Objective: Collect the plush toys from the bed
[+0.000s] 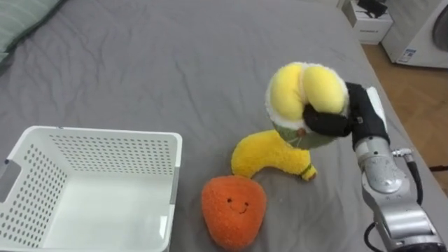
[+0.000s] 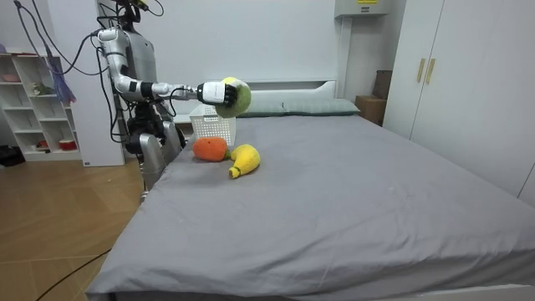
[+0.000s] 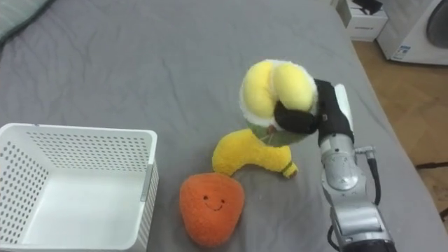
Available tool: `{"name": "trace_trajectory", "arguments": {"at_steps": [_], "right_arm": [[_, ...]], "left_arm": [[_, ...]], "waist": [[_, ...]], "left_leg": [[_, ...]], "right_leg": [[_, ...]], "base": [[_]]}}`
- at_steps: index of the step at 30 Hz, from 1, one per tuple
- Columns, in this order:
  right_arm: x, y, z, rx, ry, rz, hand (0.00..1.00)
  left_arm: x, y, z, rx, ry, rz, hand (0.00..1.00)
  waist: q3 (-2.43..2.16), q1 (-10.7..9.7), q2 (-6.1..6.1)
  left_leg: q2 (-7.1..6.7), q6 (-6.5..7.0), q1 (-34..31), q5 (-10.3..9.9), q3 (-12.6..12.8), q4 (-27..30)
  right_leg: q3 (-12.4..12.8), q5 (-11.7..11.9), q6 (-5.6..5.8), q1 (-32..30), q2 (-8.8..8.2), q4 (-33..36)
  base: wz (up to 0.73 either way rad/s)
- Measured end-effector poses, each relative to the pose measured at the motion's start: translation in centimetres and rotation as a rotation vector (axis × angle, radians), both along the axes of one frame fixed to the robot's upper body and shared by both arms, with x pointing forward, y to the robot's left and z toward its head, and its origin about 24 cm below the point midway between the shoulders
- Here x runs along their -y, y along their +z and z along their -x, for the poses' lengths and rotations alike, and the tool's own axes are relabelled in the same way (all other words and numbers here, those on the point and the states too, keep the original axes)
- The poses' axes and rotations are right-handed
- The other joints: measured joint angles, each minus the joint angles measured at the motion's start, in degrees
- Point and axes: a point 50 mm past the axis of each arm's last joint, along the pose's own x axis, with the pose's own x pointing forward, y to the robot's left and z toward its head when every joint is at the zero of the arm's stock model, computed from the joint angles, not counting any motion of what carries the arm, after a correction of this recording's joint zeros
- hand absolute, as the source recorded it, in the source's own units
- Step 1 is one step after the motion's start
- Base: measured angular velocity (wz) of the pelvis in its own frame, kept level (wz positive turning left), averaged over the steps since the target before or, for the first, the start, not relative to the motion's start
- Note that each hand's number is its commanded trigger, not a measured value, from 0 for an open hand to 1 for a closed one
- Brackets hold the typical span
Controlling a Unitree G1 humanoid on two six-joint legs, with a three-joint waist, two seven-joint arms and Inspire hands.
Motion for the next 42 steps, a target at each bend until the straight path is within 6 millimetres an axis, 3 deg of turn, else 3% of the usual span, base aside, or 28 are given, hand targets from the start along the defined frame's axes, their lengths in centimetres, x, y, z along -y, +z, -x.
{"name": "trace_trajectory", "arguments": {"at_steps": [5,10,18,20,25,30,32,35,42], "right_arm": [[-0.8,1.0,-0.5,0.016,0.053,0.019,1.00],[-2.6,1.8,-1.4,0.022,0.148,0.086,0.92],[-6.4,2.8,-2.5,0.018,0.329,0.128,0.89],[-7.0,3.0,-2.6,0.023,0.347,0.145,0.87],[-9.0,3.1,-2.7,0.005,0.428,0.158,0.66],[-10.6,2.6,-2.4,-0.027,0.472,0.133,0.60],[-11.6,2.2,-2.1,-0.051,0.502,0.128,0.56],[-12.7,1.9,-1.9,-0.069,0.521,0.126,0.00],[-13.7,1.7,-1.6,-0.094,0.571,0.141,0.00]], "left_arm": [[0.0,0.1,-0.4,0.013,-0.003,-0.006,0.00],[0.1,0.1,-0.8,0.025,-0.008,-0.004,0.00],[0.6,0.1,-1.8,0.045,-0.040,0.003,0.00],[0.7,0.2,-2.3,0.064,-0.049,0.005,0.00],[1.2,0.3,-3.2,0.099,-0.047,0.010,0.00],[1.3,0.4,-3.7,0.118,-0.038,-0.003,0.00],[1.3,0.5,-3.9,0.129,-0.041,-0.014,0.00],[1.4,0.7,-4.4,0.146,-0.053,-0.017,0.00],[1.6,0.7,-4.6,0.145,-0.056,-0.021,0.00]], "waist": [[-0.12,1.5,-0.21],[-0.14,3.0,-0.12],[-0.13,5.2,0.29],[-0.13,6.7,0.30],[-0.17,9.5,0.21],[-0.17,12.3,-0.76],[0.07,13.3,-1.27],[0.33,14.3,-1.75],[0.35,14.5,-1.87]], "left_leg": [[0.01,0.02,-0.2,0.0,0.0,0.0],[0.03,0.02,-0.6,0.0,-0.2,0.1],[-0.25,0.05,-0.9,0.1,-2.8,0.5],[-0.37,0.08,-1.0,0.2,-3.4,0.5],[-0.63,0.18,-1.2,0.4,-5.0,0.5],[-0.96,0.33,-1.9,0.8,-6.7,0.8],[-1.16,0.38,-2.0,0.8,-7.5,0.9],[-1.38,0.46,-2.2,0.9,-8.2,0.9],[-1.93,0.86,-2.3,1.2,-8.9,0.9]], "right_leg": [[0.0,0.0,0.00,-0.2,-0.02,0.5],[-0.3,0.0,-0.01,-0.2,0.01,0.5],[-2.2,0.0,0.00,0.8,-0.43,0.1],[-3.0,0.0,0.01,1.3,-0.53,-0.5],[-4.6,0.0,0.04,1.7,-0.80,-0.5],[-6.7,-0.1,0.11,2.0,-1.19,-0.5],[-7.4,-0.1,0.19,2.4,-1.32,-0.6],[-8.0,-0.1,0.23,2.6,-1.49,-0.6],[-8.5,-0.1,0.49,2.9,-1.97,-0.5]], "base": [[0.00],[0.02],[0.15],[0.16],[0.16],[0.20],[0.15],[0.12],[0.06]]}}
